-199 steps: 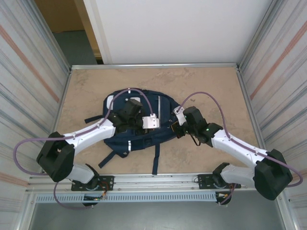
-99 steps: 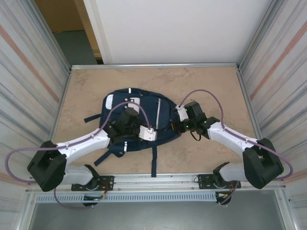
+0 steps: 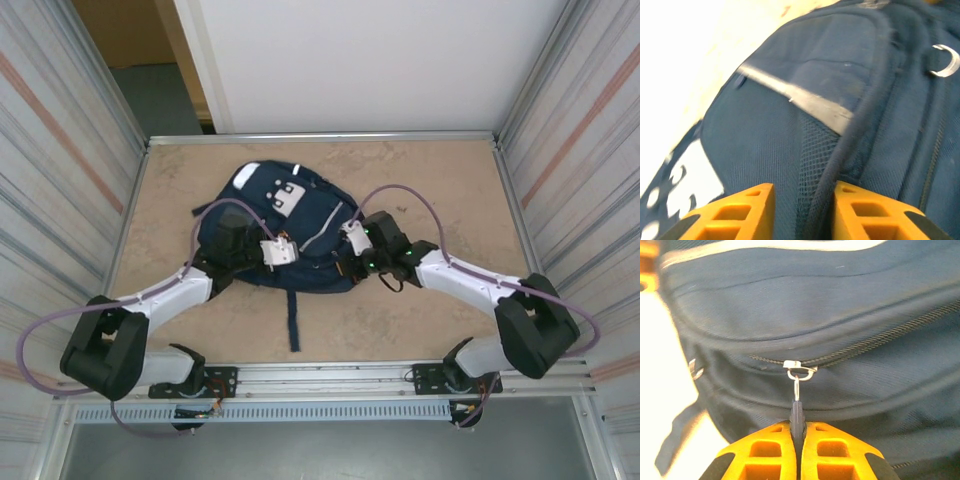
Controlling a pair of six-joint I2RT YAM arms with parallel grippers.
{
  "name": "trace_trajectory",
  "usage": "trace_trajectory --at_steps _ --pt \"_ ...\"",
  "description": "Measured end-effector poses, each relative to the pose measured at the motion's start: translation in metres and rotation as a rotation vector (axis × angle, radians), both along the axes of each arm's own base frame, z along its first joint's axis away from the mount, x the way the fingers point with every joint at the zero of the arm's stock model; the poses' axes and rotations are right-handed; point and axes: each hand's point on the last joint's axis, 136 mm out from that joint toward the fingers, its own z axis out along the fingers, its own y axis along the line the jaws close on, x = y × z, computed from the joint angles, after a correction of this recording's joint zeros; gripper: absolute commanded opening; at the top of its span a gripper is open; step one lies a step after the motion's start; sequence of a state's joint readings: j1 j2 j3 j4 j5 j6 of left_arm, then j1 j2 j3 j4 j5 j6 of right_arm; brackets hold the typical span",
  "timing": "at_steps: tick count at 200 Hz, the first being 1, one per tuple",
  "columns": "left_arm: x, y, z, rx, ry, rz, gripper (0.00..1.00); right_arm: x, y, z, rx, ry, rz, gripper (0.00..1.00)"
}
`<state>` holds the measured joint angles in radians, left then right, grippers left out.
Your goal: Pack books, pencil case, and school supplies into a backpack
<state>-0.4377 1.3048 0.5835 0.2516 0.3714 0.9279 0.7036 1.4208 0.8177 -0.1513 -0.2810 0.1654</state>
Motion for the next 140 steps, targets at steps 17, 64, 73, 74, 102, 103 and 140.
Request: trace_trajectory --at_steps 17,64,73,74,102,103,140 --pt "0.010 0.010 0.002 -0.043 0.065 0.123 0.37 -0.002 0.022 0.001 0.005 -0.001 0.038 0.00" --pt "0.001 0.042 0.059 -0.416 0.227 0.483 0.78 -0.004 0.056 -0.005 0.076 0.063 0.060 0.00" --pt "-0.004 0.047 0.069 -0.504 0.269 0.534 0.82 -0.004 0.060 -0.006 0.089 0.081 0.063 0.00" --pt "-0.005 0.048 0.071 -0.519 0.278 0.544 0.82 -0.004 0.060 -0.006 0.090 0.083 0.063 0.00" --pt "-0.020 0.059 0.065 -0.729 0.554 0.748 0.76 -0.004 0.069 -0.007 0.116 0.109 0.079 0.00" --pt "-0.020 0.060 0.064 -0.732 0.562 0.753 0.76 -0.004 0.069 -0.007 0.117 0.109 0.079 0.00" --pt "-0.029 0.056 0.029 -0.828 0.914 0.981 0.72 -0.007 0.075 -0.013 0.121 0.122 0.091 0.00"
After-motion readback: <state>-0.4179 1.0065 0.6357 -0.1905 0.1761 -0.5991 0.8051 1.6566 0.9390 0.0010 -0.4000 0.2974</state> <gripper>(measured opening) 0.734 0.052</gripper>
